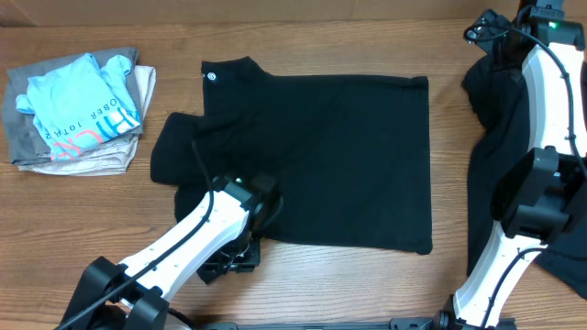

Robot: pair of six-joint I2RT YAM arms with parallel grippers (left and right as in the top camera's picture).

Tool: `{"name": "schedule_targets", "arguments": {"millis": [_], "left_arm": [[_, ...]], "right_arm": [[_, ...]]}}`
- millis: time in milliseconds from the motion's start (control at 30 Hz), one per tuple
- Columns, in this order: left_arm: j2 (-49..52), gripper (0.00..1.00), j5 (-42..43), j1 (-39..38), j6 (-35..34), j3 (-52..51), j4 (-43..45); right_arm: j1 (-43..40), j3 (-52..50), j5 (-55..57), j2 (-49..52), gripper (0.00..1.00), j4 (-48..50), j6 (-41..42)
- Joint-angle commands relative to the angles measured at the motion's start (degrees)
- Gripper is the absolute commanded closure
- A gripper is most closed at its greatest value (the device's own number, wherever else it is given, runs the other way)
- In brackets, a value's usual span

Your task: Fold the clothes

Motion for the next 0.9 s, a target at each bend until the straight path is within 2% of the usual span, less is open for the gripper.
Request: {"name": "schedule_targets", "arguments": {"millis": [0,33,100,167,300,500,700,867], "left_arm": [[0.2,0.52,1.5,-0.4,-2.3,-2.6,0.4],[0.2,0.48,2.0,-0.4,-2.4,-3.1,0.6],[0.2,0.31,1.1,-0.4,-4.9,-4.1,0.6],[0.2,0.24,0.4,-0.4,-7.3,-5.4,1.7],[0.2,0.21,0.0,-0.3,-8.0,-8.2,5.8],[0.2,0.33,-5.1,-0.3,-13.9,-10.8,8.7],[0.2,0.33,-5.1,1.4,-13.9,-10.8,8.7],[0.2,0.35,-5.1,6.0,-13.5,-10.8,8.9]], "right_arm": [[0.1,1.1,0.0,-0.8,0.00,0.3,0.1],[0.1,1.1,0.0,-0.8,0.00,0.3,0.1],[0.1,1.1,0.0,-0.8,0.00,0.3,0.1],[0.1,1.1,0.0,-0.8,0.00,0.3,0.1],[0.1,1.1,0.0,-0.8,0.00,0.3,0.1],[0.1,1.1,0.0,-0.8,0.00,0.3,0.1],[0.1,1.1,0.0,-0.8,0.00,0.3,0.1],[0.1,1.1,0.0,-0.8,0.00,0.3,0.1]]}}
